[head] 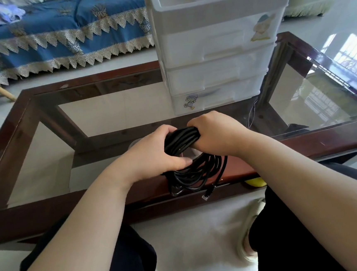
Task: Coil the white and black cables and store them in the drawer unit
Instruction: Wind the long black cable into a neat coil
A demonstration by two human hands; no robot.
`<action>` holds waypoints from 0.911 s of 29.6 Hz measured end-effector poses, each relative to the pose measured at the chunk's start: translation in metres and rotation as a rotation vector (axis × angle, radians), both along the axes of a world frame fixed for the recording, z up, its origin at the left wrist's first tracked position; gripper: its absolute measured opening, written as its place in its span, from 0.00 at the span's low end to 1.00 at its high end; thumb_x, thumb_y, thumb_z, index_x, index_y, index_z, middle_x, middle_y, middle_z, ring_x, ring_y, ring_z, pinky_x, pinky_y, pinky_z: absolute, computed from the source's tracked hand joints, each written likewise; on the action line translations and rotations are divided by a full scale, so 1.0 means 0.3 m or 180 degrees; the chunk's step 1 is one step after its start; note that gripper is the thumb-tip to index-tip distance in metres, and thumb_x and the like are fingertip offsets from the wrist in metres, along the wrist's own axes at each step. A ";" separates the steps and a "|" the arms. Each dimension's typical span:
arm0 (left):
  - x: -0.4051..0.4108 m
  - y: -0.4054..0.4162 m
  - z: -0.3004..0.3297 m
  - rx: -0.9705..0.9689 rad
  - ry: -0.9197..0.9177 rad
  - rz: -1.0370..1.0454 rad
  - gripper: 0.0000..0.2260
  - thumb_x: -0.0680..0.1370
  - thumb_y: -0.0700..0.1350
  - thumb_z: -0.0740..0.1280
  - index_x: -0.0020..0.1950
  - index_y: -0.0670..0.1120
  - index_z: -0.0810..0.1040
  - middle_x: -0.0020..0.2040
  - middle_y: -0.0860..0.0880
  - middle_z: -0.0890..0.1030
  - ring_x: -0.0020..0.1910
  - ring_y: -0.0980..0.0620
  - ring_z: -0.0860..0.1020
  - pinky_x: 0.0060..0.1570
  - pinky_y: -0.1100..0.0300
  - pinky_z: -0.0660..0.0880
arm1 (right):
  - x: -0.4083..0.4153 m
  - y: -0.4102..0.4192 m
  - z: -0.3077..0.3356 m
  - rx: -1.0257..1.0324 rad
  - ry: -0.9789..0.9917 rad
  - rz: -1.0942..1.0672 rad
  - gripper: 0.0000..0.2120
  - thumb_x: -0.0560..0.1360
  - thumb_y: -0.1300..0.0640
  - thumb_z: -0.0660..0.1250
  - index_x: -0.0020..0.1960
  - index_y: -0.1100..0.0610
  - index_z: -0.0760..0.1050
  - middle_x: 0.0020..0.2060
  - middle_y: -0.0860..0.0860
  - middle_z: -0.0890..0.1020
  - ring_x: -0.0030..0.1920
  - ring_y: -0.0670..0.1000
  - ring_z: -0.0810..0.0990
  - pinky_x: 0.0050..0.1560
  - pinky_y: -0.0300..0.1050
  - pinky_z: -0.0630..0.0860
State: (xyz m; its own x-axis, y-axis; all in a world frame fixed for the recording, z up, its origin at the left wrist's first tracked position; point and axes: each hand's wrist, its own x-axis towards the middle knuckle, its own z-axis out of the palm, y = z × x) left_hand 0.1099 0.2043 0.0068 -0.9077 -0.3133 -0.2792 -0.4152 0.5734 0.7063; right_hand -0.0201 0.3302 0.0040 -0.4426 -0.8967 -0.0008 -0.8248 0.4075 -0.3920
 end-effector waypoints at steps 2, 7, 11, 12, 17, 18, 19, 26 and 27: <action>-0.021 0.018 -0.011 0.0029 0.0087 0.0180 0.24 0.65 0.54 0.75 0.59 0.57 0.73 0.47 0.56 0.83 0.47 0.58 0.80 0.51 0.55 0.77 | -0.015 0.010 -0.002 -0.0063 -0.0044 -0.0085 0.13 0.73 0.54 0.62 0.30 0.53 0.67 0.27 0.47 0.73 0.30 0.49 0.71 0.28 0.41 0.65; -0.064 0.063 -0.029 -0.0061 0.0177 0.0361 0.07 0.68 0.45 0.71 0.43 0.48 0.76 0.33 0.51 0.76 0.33 0.51 0.74 0.35 0.56 0.69 | -0.027 0.039 -0.019 -0.0131 -0.0398 -0.0307 0.11 0.71 0.54 0.63 0.31 0.53 0.68 0.28 0.48 0.74 0.30 0.48 0.71 0.29 0.42 0.66; -0.098 0.110 -0.040 -0.0423 0.0200 0.0442 0.08 0.71 0.42 0.69 0.35 0.47 0.70 0.29 0.52 0.71 0.29 0.54 0.68 0.29 0.59 0.62 | -0.046 0.068 -0.023 -0.0014 -0.0634 -0.0355 0.11 0.72 0.54 0.63 0.32 0.53 0.69 0.29 0.48 0.75 0.32 0.50 0.73 0.32 0.44 0.69; -0.107 0.118 -0.040 -0.0502 0.0196 0.0452 0.10 0.71 0.44 0.69 0.34 0.47 0.69 0.29 0.53 0.71 0.29 0.55 0.68 0.29 0.60 0.62 | -0.053 0.072 -0.020 0.0023 -0.0659 -0.0337 0.10 0.72 0.54 0.64 0.33 0.54 0.70 0.30 0.48 0.76 0.33 0.51 0.74 0.34 0.45 0.70; -0.145 0.135 -0.041 -0.0640 0.0138 0.0457 0.12 0.73 0.48 0.67 0.33 0.47 0.69 0.29 0.52 0.72 0.30 0.52 0.70 0.28 0.60 0.63 | -0.095 0.095 0.007 0.0153 -0.1298 -0.0088 0.05 0.71 0.54 0.69 0.43 0.56 0.77 0.33 0.49 0.79 0.33 0.47 0.75 0.35 0.41 0.71; -0.150 0.135 -0.043 -0.0629 0.0118 0.0460 0.12 0.73 0.49 0.67 0.33 0.47 0.69 0.29 0.52 0.73 0.30 0.51 0.71 0.28 0.59 0.63 | -0.109 0.112 0.027 0.0232 -0.1596 0.0047 0.07 0.72 0.53 0.70 0.47 0.54 0.78 0.36 0.49 0.80 0.35 0.45 0.76 0.38 0.40 0.72; -0.154 0.135 -0.045 -0.0628 0.0087 0.0465 0.12 0.73 0.50 0.67 0.33 0.47 0.69 0.30 0.51 0.74 0.31 0.51 0.72 0.29 0.59 0.64 | -0.128 0.132 0.049 0.0266 -0.1915 0.0115 0.10 0.72 0.50 0.71 0.51 0.51 0.78 0.40 0.48 0.82 0.39 0.43 0.79 0.42 0.38 0.73; -0.166 0.129 -0.050 -0.0644 -0.0025 0.0655 0.07 0.72 0.48 0.66 0.36 0.47 0.73 0.33 0.50 0.78 0.34 0.52 0.75 0.30 0.61 0.65 | -0.407 0.164 -0.058 0.0599 -0.0376 -0.1901 0.22 0.74 0.43 0.64 0.48 0.64 0.79 0.35 0.54 0.79 0.40 0.56 0.78 0.39 0.45 0.74; -0.166 0.128 -0.051 -0.0639 -0.0021 0.0666 0.08 0.72 0.48 0.66 0.35 0.47 0.71 0.32 0.51 0.77 0.33 0.52 0.74 0.29 0.60 0.65 | -0.417 0.158 -0.090 0.0844 -0.0265 -0.1986 0.23 0.74 0.43 0.64 0.49 0.65 0.77 0.35 0.54 0.77 0.41 0.57 0.77 0.40 0.46 0.73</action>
State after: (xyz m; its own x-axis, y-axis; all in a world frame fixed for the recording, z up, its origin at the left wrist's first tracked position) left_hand 0.0601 0.2428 -0.0086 -0.8158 -0.5433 -0.1983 -0.5435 0.6028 0.5841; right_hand -0.1451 0.3777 -0.0231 -0.8656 -0.4386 -0.2417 -0.3758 0.8879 -0.2652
